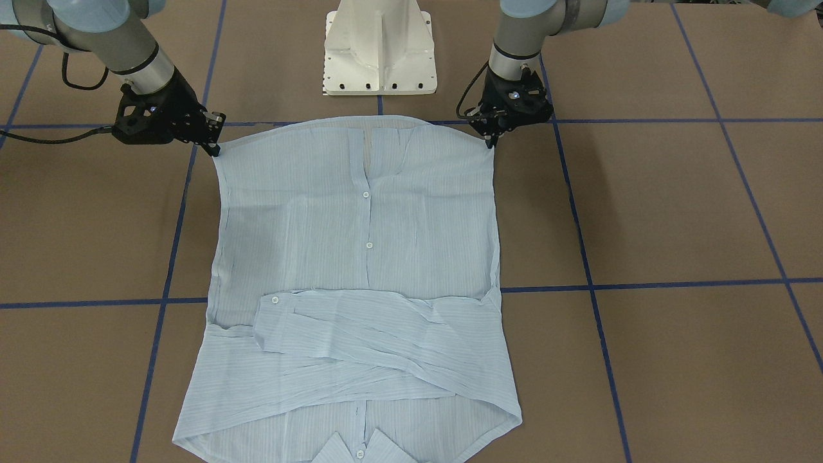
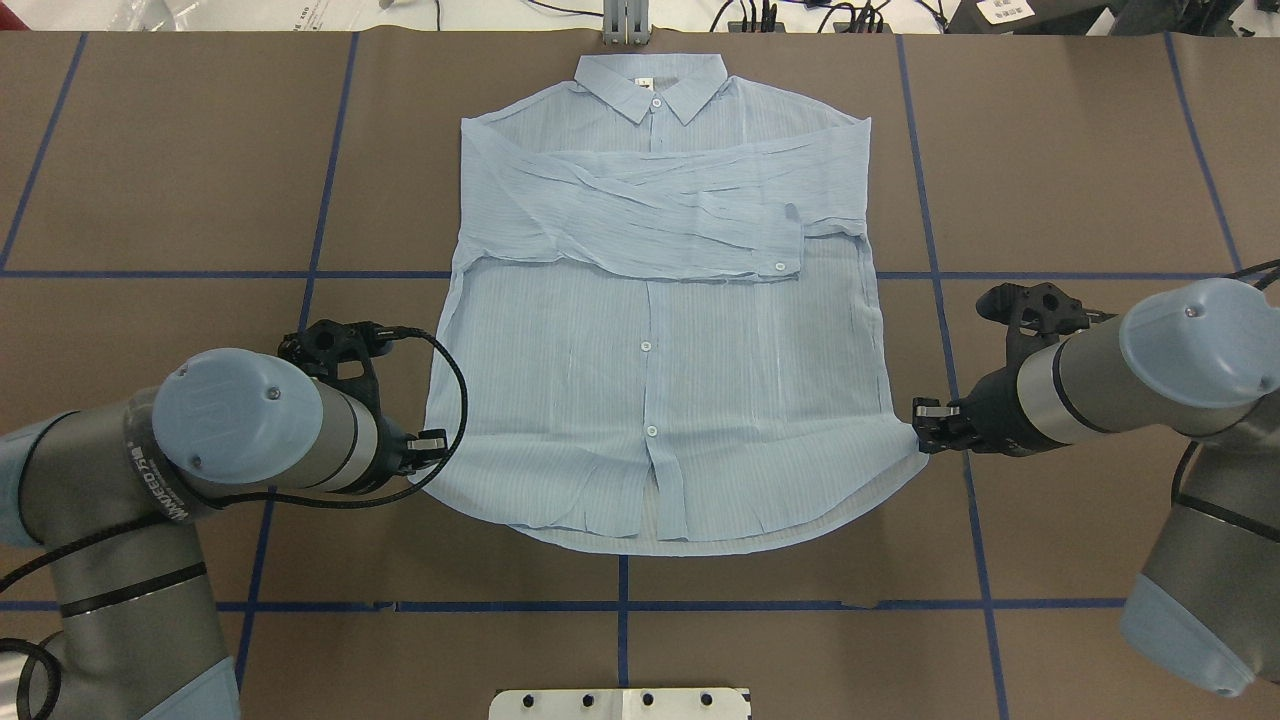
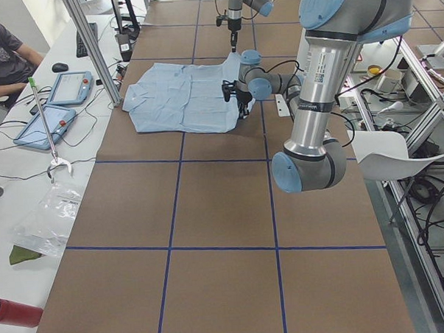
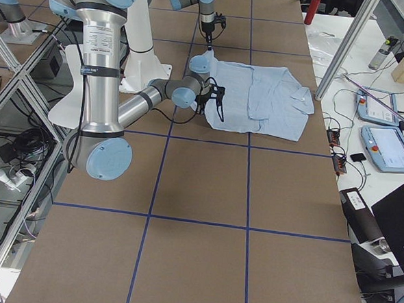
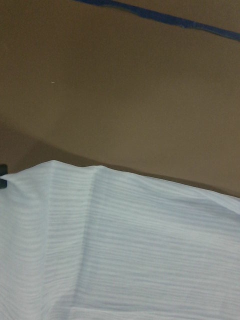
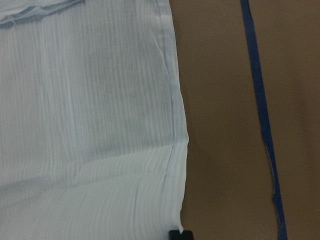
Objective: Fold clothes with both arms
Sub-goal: 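Lift both hem corners and carry them toward the collar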
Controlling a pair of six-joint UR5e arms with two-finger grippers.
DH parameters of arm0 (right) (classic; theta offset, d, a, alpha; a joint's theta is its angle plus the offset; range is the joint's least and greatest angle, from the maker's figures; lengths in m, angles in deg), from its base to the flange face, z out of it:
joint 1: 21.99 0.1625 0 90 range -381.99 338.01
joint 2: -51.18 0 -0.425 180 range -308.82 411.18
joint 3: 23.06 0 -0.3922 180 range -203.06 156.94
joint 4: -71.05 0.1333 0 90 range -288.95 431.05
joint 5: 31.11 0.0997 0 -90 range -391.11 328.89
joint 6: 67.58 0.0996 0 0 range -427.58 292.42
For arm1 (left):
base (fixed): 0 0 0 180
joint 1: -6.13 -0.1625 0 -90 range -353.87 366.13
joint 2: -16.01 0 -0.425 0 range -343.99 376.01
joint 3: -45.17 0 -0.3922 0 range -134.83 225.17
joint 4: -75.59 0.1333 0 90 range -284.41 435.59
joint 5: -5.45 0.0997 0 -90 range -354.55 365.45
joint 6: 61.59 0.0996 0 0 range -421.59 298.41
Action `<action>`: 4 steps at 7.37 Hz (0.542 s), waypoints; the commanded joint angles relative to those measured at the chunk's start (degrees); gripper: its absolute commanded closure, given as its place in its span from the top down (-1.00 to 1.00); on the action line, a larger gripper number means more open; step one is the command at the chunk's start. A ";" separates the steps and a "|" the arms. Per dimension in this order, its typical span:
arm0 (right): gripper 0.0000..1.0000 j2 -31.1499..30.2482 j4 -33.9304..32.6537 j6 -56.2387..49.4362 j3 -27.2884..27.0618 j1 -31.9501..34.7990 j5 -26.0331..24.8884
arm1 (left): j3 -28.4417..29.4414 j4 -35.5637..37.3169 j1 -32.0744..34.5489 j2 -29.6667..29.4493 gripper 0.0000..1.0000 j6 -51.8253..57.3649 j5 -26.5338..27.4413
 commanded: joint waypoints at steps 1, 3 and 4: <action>-1.00 0.09 0.59 -0.33 1.79 1.31 0.42 | 0.09 -0.21 1.01 -0.34 -1.00 1.83 -0.27; -1.00 0.09 0.59 -0.33 1.70 2.45 2.79 | 0.09 -0.21 1.62 -0.35 -1.00 2.98 -1.76; -1.00 0.17 0.59 -0.33 1.61 2.89 3.06 | 0.09 -0.21 1.89 -0.43 -1.00 4.46 -2.12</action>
